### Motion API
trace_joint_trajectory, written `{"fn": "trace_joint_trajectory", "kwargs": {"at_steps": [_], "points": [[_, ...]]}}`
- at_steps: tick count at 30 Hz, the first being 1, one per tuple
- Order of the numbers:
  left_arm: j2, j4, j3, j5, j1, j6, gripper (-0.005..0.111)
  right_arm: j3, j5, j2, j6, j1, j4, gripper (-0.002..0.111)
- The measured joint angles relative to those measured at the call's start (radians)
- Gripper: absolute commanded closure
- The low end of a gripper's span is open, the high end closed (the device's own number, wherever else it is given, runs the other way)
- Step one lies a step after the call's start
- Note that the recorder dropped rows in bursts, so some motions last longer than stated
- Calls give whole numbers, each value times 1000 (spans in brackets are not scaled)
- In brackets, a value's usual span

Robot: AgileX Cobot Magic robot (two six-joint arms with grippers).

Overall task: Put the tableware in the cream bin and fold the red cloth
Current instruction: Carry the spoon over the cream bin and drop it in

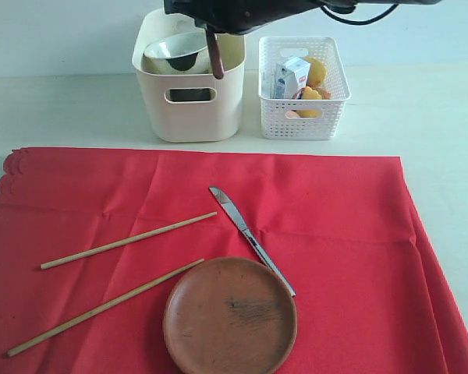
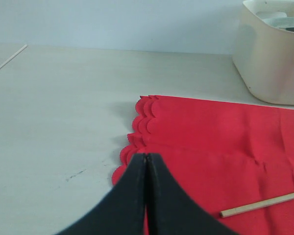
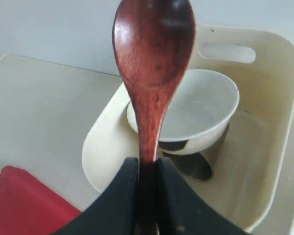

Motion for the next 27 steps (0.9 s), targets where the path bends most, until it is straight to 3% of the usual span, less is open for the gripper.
{"fn": "trace_joint_trajectory", "kwargs": {"at_steps": [10,17,22,27], "points": [[0,0,0,0,0,0,107,-243,-53,169,4,-14,0,108],[0,0,0,0,0,0,107,-277,-94,218,37,-32,-6,106],[0,0,0,0,0,0,107,-278,-106,221,41,-32,-33,94],[0,0,0,0,0,0,107,-278,-108,221,41,-32,-40,71]]}}
